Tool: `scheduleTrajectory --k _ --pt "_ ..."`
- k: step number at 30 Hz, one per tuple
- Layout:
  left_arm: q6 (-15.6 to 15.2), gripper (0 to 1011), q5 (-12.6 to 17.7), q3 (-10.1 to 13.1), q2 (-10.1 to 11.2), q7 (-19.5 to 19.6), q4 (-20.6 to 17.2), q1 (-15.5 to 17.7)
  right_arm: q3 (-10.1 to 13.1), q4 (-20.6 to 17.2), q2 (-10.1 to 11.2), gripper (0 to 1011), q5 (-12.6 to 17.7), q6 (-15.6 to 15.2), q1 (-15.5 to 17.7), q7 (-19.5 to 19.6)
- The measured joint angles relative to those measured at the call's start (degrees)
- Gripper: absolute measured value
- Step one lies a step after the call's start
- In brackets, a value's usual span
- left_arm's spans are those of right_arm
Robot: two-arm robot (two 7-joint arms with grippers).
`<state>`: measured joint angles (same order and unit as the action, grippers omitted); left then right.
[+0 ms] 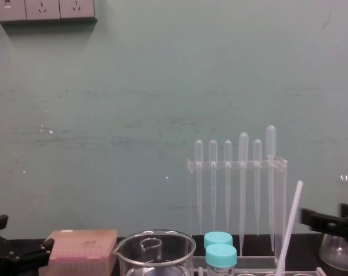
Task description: Pick up the stirring rod with one hand, then place it down.
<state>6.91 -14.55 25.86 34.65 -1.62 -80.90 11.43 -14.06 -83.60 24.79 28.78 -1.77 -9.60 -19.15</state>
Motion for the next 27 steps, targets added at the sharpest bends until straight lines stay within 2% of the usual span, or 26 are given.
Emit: scheduleTrajectory --k 2,5,10,13,16,19,24,27 --pt "0.0 1000 0.0 0.0 0.0 0.0 0.0 0.0 2.02 -2.7 0.19 1003 1.08 -2.65 2.53 2.53" --pt "0.0 1000 0.0 0.0 0.0 0.0 0.0 0.0 4.39 -5.13 -0.06 1003 2.11 -4.32 4.88 5.24" --pt "0.0 1000 0.0 0.0 0.0 0.0 0.0 0.0 7.04 -5.69 -1.53 1003 1.55 -3.76 6.03 9.16" --pt "0.0 1000 0.0 0.0 0.0 0.0 0.0 0.0 7.79 -3.57 -2.75 1003 -1.02 -2.35 5.08 12.7" --pt "0.0 1000 0.0 0.0 0.0 0.0 0.0 0.0 7.76 -0.72 -3.56 1003 -4.16 -1.71 3.37 15.77" --pt "0.0 1000 0.0 0.0 0.0 0.0 0.0 0.0 7.21 2.21 -4.16 1003 -6.44 -1.76 1.75 17.23" --pt "0.0 1000 0.0 0.0 0.0 0.0 0.0 0.0 6.24 5.51 -4.94 1003 -8.57 -2.15 0.12 17.42" --pt "0.0 1000 0.0 0.0 0.0 0.0 0.0 0.0 6.02 6.02 -5.13 1003 -9.02 -2.21 -0.18 17.29"
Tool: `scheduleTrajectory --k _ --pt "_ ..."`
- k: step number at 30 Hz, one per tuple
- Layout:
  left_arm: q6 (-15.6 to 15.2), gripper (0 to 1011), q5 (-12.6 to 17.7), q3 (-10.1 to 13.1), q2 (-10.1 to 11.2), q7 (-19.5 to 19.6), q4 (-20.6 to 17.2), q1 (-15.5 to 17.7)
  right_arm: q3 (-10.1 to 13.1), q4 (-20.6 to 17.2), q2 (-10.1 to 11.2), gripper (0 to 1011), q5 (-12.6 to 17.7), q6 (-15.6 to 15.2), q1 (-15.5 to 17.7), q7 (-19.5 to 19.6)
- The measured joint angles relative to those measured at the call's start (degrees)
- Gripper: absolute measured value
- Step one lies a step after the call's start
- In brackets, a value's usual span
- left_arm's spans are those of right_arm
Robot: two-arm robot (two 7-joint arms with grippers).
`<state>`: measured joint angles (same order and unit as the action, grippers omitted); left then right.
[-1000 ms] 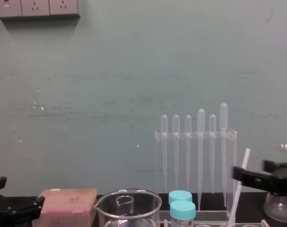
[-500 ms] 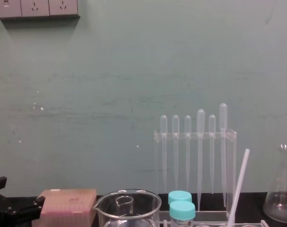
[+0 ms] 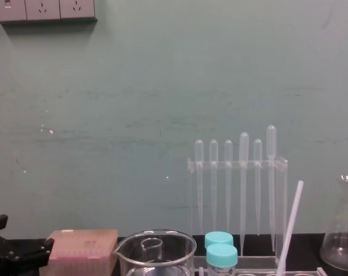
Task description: Pick up the stirring rod with one hand, then place it down.
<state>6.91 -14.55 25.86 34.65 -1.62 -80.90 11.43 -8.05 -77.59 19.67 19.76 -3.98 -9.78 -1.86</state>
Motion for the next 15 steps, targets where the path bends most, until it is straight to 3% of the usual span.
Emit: scheduleTrajectory --k 15 --pt "0.0 1000 0.0 0.0 0.0 0.0 0.0 0.0 0.08 -0.53 0.25 1003 0.41 -0.08 0.25 -0.18"
